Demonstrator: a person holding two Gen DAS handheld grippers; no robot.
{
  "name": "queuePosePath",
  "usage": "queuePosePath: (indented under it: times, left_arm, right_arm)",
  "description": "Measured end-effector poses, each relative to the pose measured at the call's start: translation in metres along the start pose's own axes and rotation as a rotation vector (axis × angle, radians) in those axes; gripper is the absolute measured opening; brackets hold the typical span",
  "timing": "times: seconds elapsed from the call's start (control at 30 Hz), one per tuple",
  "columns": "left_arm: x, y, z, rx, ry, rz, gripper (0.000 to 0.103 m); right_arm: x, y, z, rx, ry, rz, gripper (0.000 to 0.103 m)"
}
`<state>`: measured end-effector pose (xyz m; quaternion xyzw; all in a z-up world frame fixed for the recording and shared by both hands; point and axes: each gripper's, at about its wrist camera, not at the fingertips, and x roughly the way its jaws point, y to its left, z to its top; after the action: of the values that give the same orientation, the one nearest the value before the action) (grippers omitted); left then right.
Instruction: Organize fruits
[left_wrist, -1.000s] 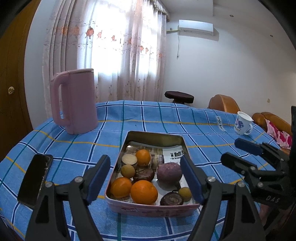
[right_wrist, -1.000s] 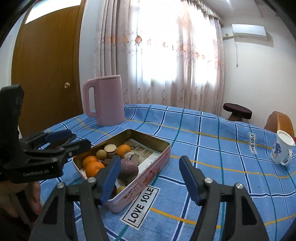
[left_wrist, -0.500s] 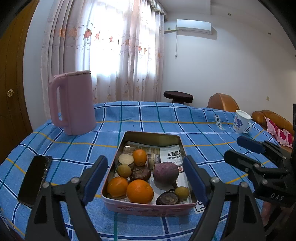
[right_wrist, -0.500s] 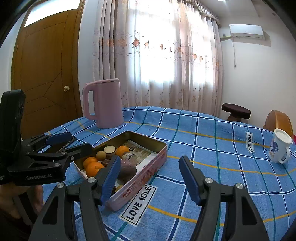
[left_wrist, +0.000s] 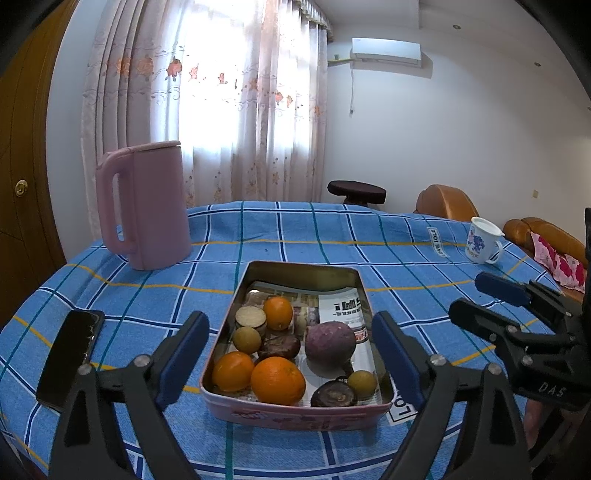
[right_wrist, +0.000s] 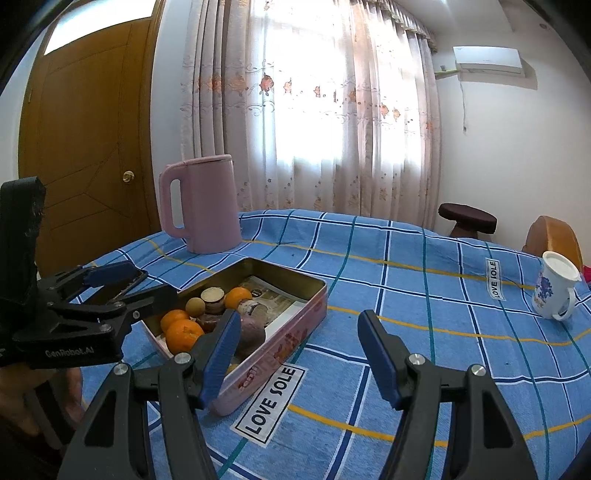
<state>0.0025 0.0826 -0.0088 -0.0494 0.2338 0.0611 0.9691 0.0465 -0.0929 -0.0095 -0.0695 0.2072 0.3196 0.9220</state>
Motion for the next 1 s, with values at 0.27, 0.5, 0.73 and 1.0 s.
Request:
queuePosePath:
  times: [0.27, 0.5, 0.73, 1.0]
  left_arm:
    - [-0.005, 0.0, 0.002, -0.001, -0.026, 0.04, 0.103]
    - [-0.012, -0.005, 0.007, 0.006, -0.053, 0.039, 0.103]
    - [-0.014, -0.012, 0.01, 0.011, -0.059, 0.04, 0.103]
    - [-0.013, -0.018, 0.009, 0.018, -0.053, 0.049, 0.103]
  right_arm:
    - [-0.003, -0.006, -0.002, 0.007, -0.003, -0.016, 0.067]
    - [-0.015, -0.014, -0.002, 0.015, -0.029, -0.044, 0.067]
    - [-0.023, -0.021, -0.003, 0.015, -0.048, -0.07, 0.067]
    - [-0.024, -0.028, -0.007, 0.019, -0.044, -0.081, 0.067]
